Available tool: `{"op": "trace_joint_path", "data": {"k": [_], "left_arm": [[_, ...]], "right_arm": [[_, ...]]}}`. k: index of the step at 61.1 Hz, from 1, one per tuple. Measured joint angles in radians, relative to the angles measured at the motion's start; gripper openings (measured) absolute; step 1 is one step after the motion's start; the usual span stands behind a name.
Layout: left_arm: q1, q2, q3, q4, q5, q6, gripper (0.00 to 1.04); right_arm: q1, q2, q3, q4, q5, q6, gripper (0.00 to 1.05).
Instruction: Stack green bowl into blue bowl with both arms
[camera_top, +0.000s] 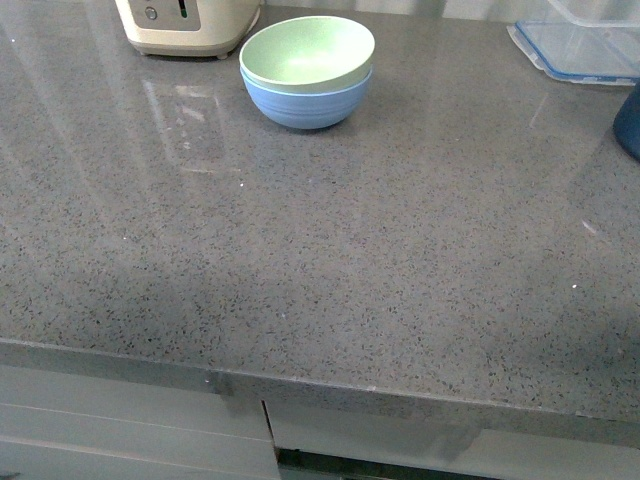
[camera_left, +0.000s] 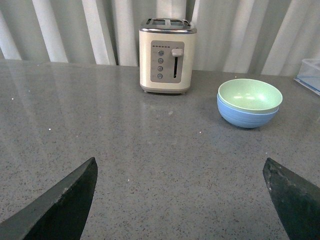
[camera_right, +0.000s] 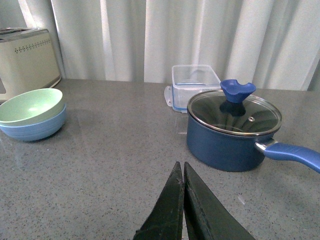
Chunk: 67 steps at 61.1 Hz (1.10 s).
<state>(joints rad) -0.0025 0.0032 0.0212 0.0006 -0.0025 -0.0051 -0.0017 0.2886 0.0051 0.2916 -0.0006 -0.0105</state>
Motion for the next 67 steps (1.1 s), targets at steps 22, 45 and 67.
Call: {"op": "trace_joint_path", "data": {"k": [22,45,67], "left_arm": [[0.0,0.0,0.0,0.0,0.0,0.0,0.98],[0.0,0.0,0.0,0.0,0.0,0.0,0.98],[0.0,0.0,0.0,0.0,0.0,0.0,0.98]], "right_arm": [[0.0,-0.099,0.0,-0.098,0.0,0.0,0.01],[0.0,-0.284,0.0,-0.29,0.0,0.0,0.01],[0.0,-0.284,0.0,-0.29,-0.001,0.0,0.52]]}}
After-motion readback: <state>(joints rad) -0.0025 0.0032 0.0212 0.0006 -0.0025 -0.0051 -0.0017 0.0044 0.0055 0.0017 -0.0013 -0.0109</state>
